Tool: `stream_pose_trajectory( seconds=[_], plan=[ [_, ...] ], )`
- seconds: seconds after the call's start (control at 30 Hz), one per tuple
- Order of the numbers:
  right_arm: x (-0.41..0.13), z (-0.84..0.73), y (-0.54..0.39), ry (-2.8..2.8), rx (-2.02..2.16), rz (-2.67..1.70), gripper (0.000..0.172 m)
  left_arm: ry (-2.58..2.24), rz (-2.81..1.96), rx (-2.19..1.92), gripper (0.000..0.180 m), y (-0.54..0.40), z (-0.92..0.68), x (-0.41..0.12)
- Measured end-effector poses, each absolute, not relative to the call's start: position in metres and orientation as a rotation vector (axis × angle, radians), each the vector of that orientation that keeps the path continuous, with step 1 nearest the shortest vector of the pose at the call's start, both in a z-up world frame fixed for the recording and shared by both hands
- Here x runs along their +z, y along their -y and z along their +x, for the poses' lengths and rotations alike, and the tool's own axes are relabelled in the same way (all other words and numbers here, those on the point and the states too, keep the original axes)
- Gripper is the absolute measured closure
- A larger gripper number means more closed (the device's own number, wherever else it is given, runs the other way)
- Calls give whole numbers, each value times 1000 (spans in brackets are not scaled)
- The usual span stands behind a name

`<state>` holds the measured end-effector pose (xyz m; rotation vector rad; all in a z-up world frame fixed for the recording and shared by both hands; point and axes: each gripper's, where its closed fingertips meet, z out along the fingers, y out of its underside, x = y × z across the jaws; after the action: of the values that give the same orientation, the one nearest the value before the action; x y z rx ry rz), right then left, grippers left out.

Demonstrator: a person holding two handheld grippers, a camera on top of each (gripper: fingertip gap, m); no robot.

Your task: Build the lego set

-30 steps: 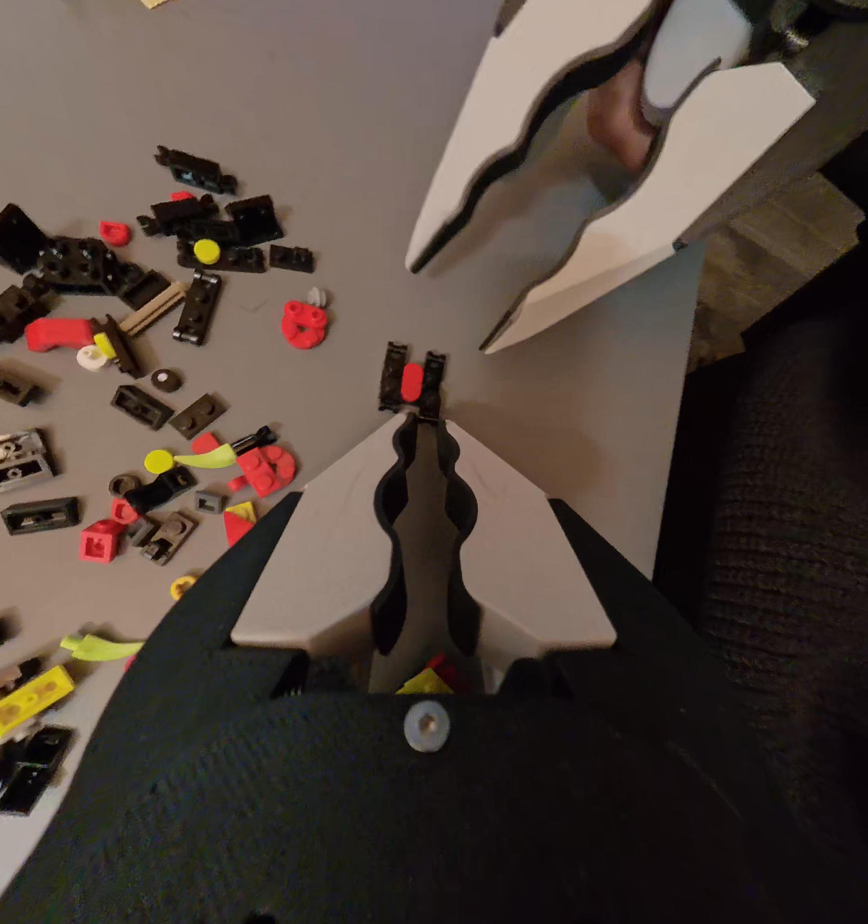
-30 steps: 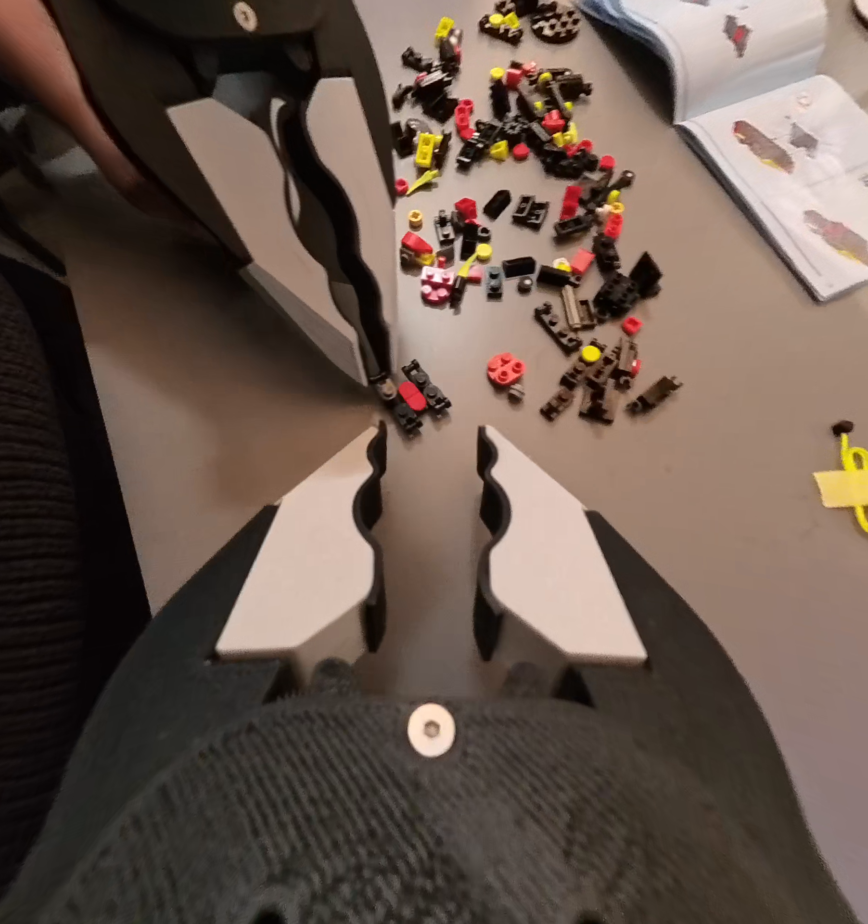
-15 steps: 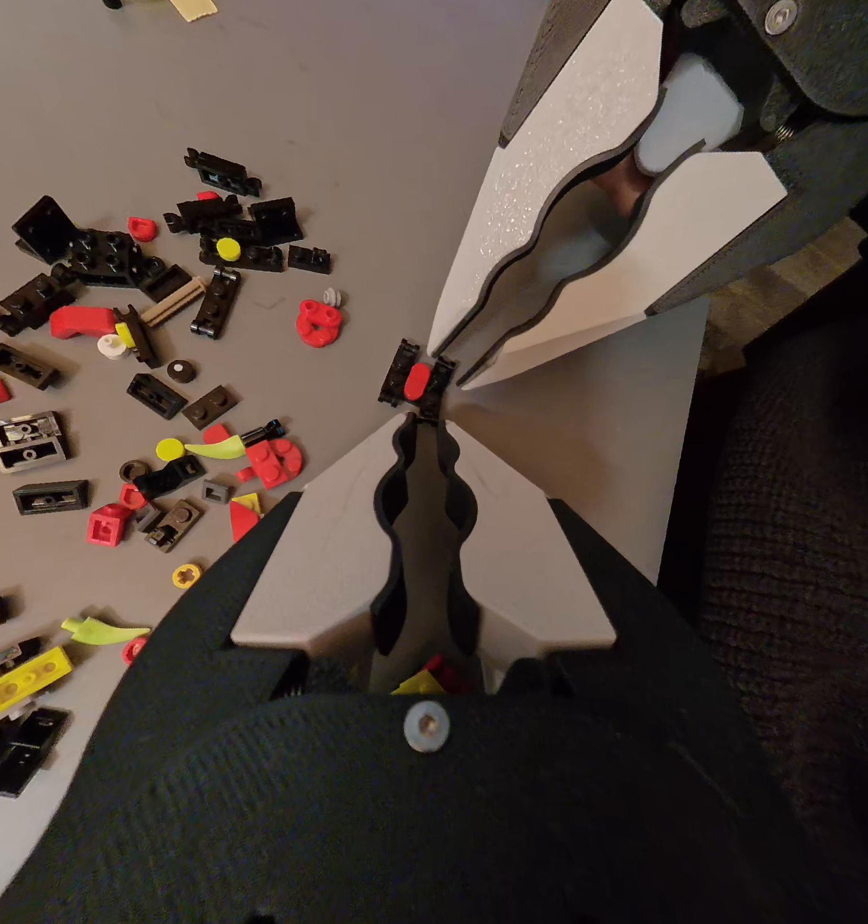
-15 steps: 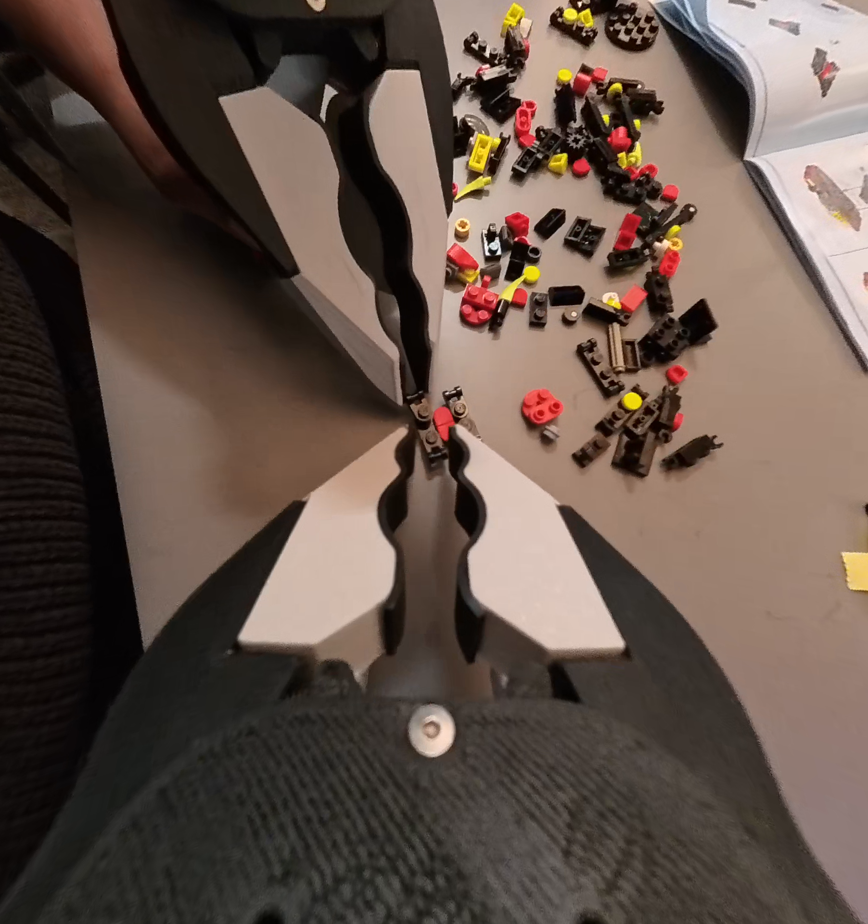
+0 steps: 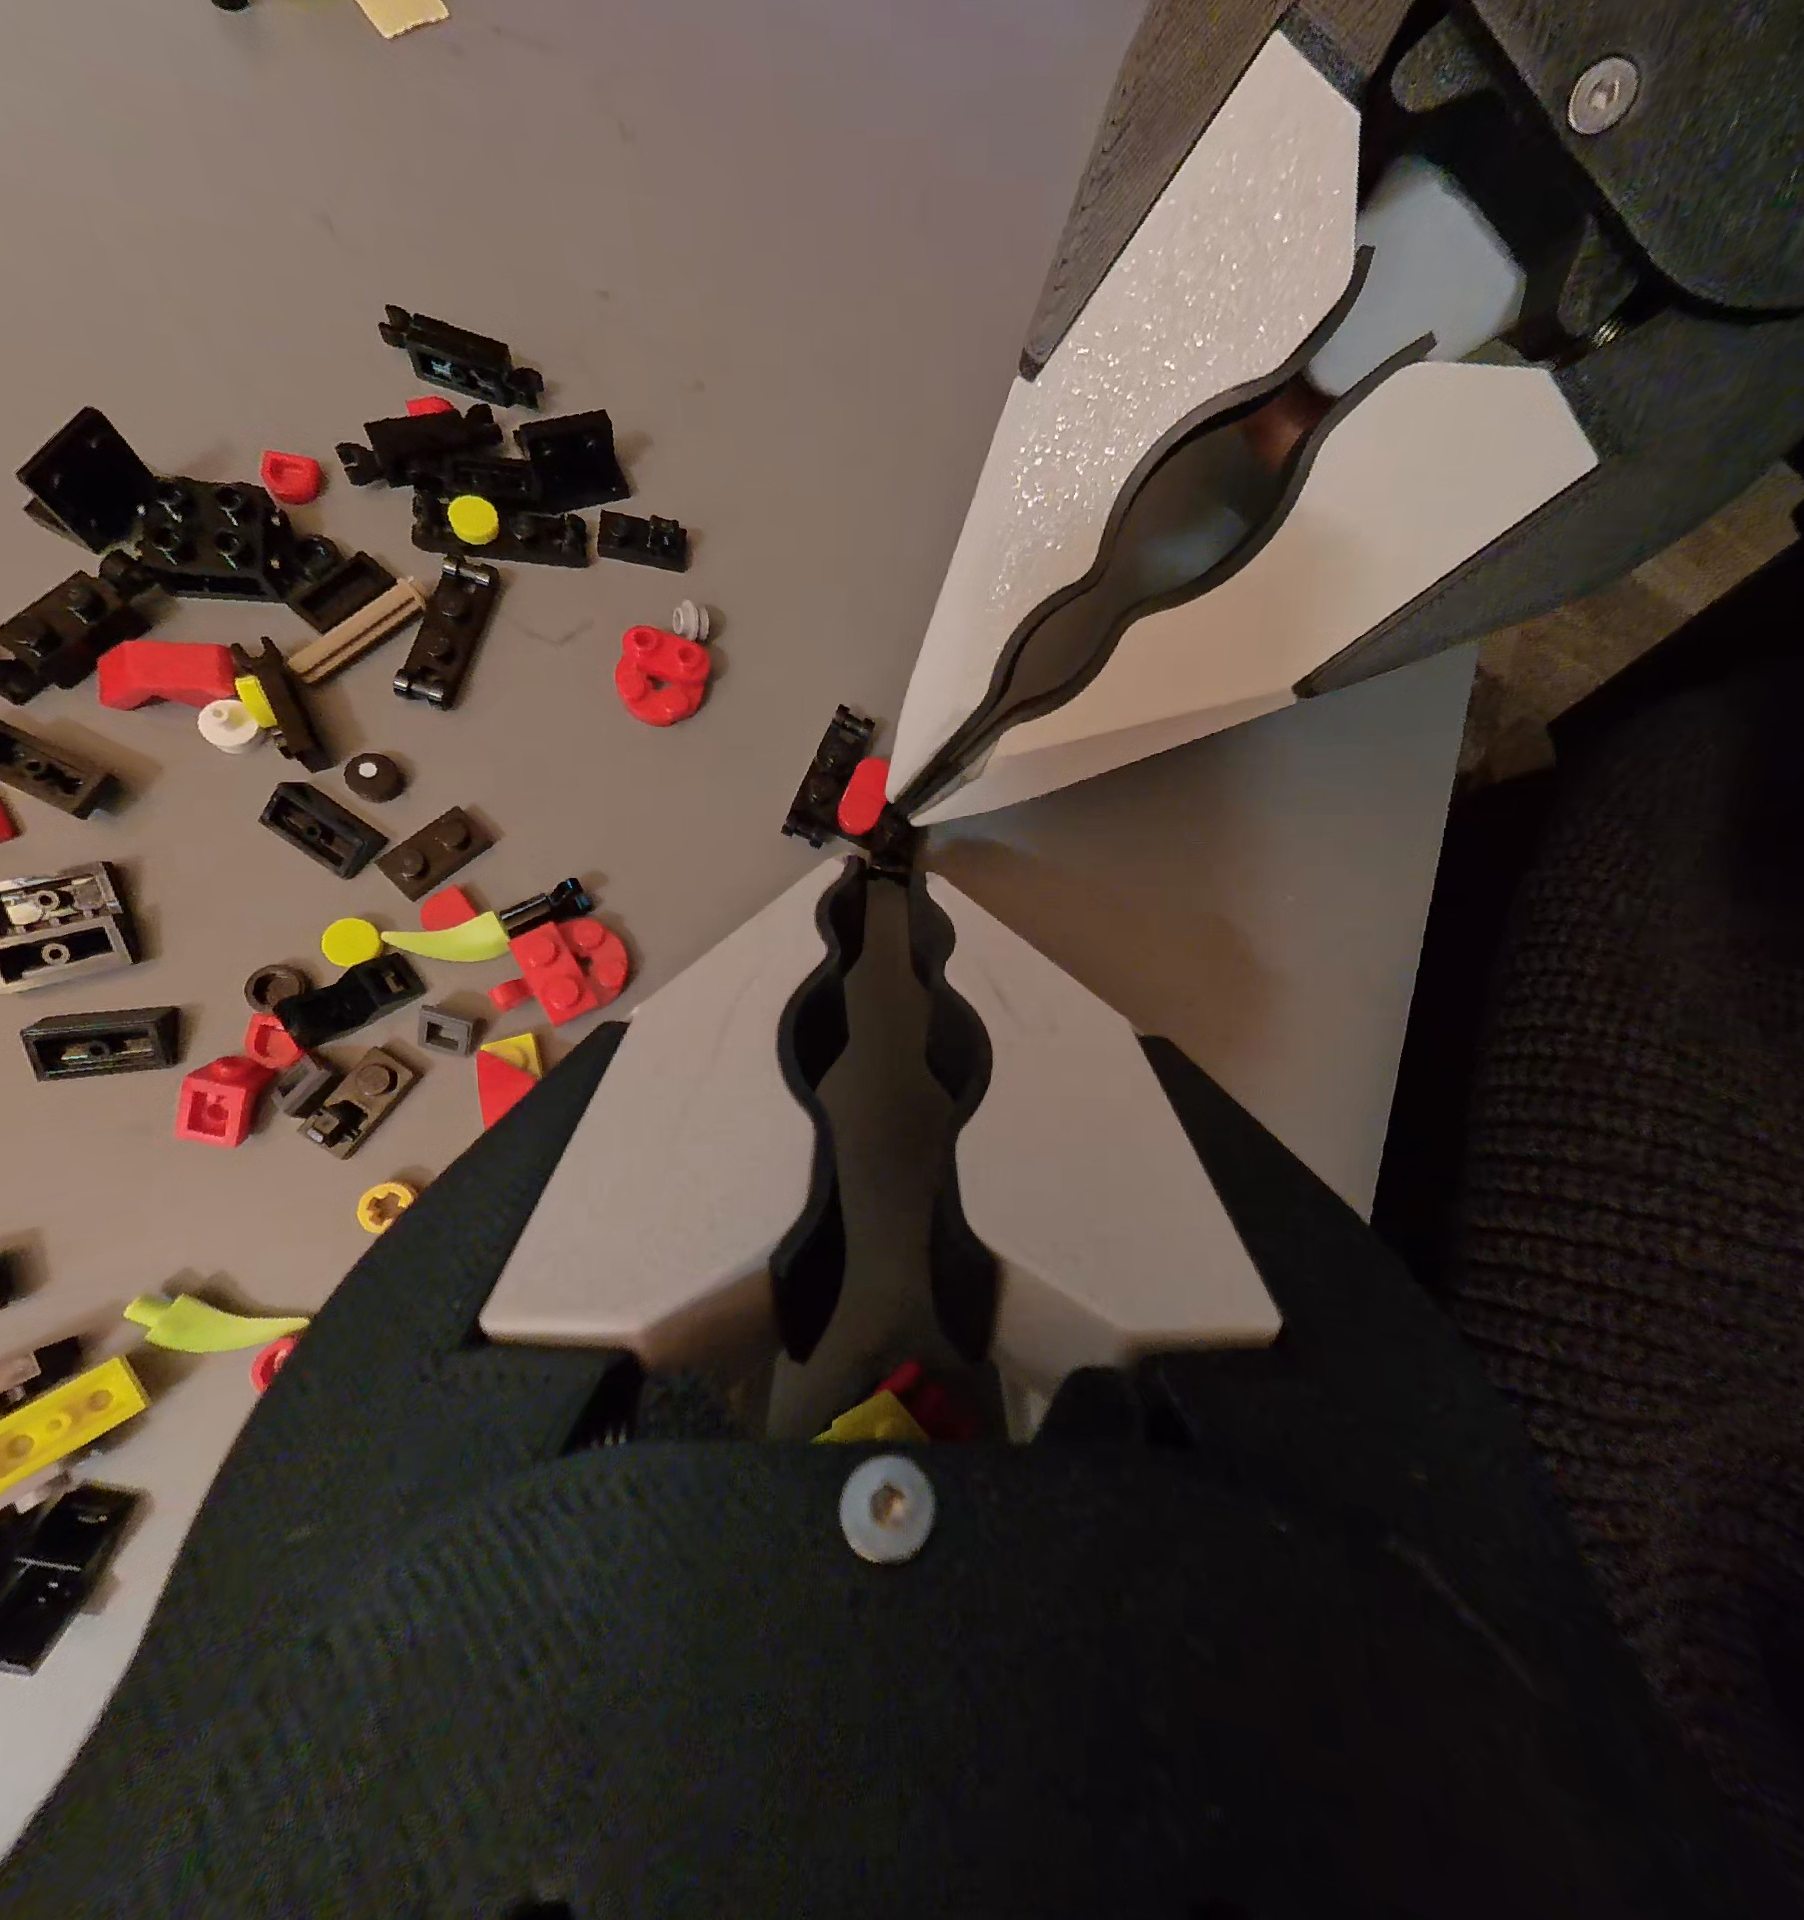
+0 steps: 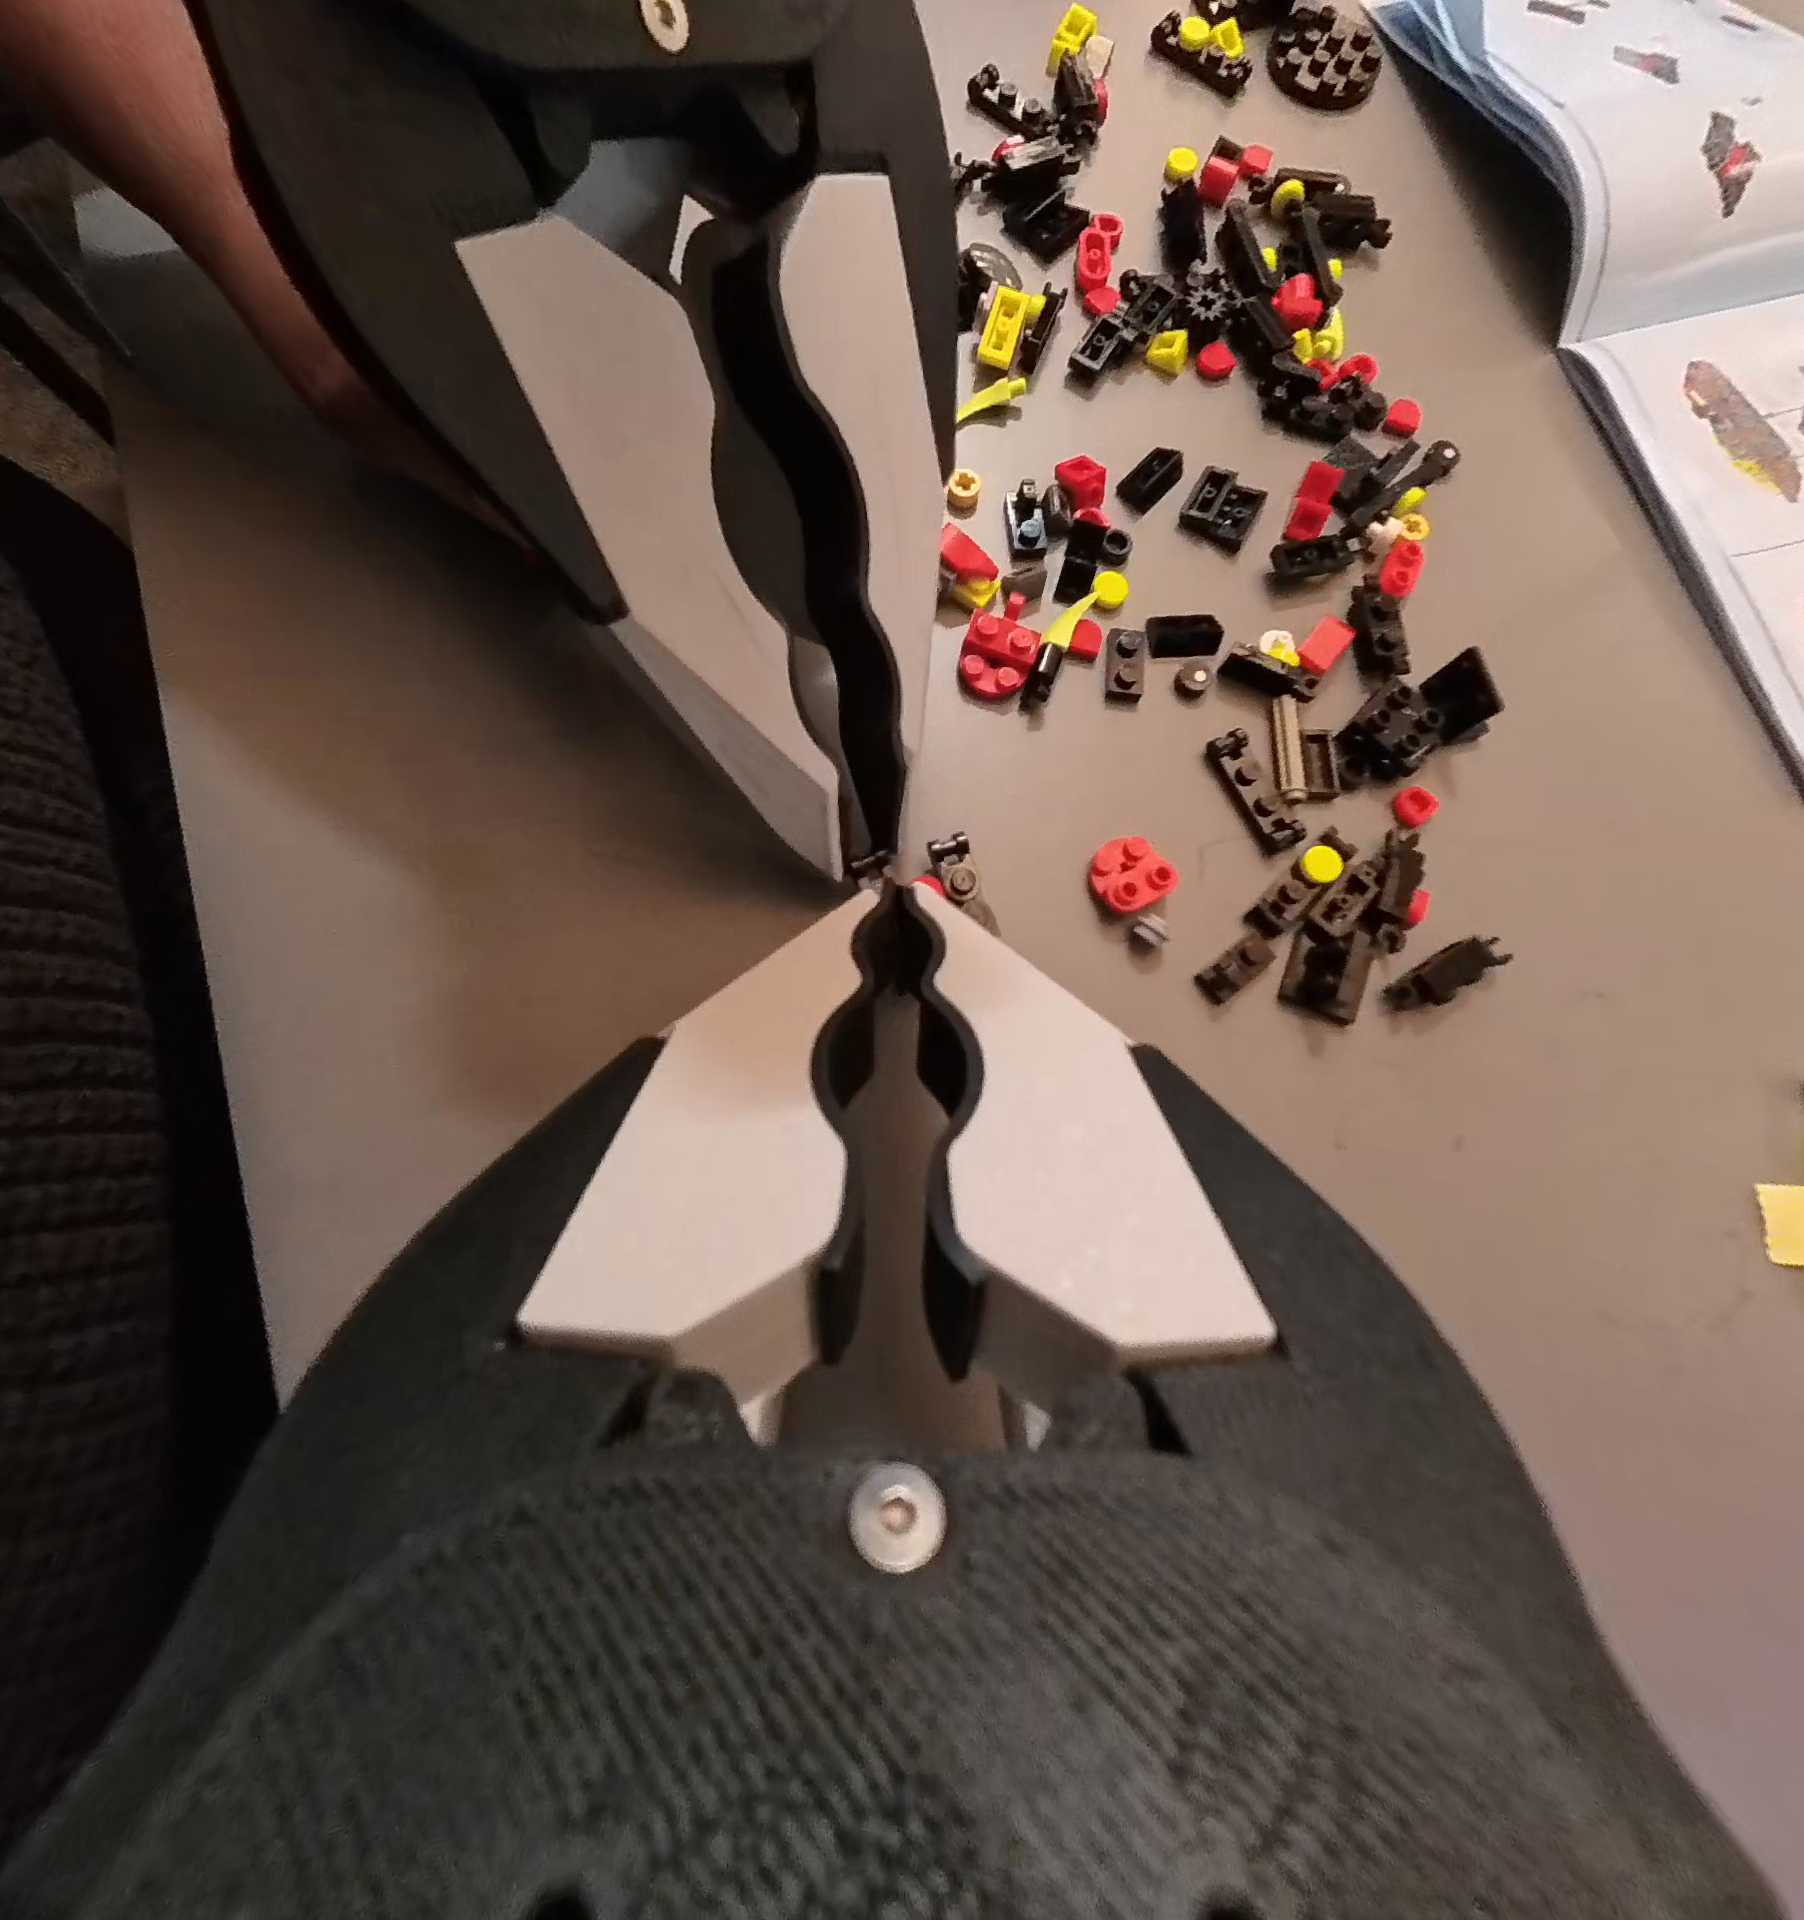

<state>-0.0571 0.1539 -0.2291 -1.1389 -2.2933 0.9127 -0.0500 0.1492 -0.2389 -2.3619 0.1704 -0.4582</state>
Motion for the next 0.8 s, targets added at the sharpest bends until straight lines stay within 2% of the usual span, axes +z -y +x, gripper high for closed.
stream_pose_trajectory(
  seconds=[0.8],
  plan=[
    [-231,-60,-153,2296,907,-1136,172,-164,-2369,-423,174,-152,-52,-240]
  ],
)
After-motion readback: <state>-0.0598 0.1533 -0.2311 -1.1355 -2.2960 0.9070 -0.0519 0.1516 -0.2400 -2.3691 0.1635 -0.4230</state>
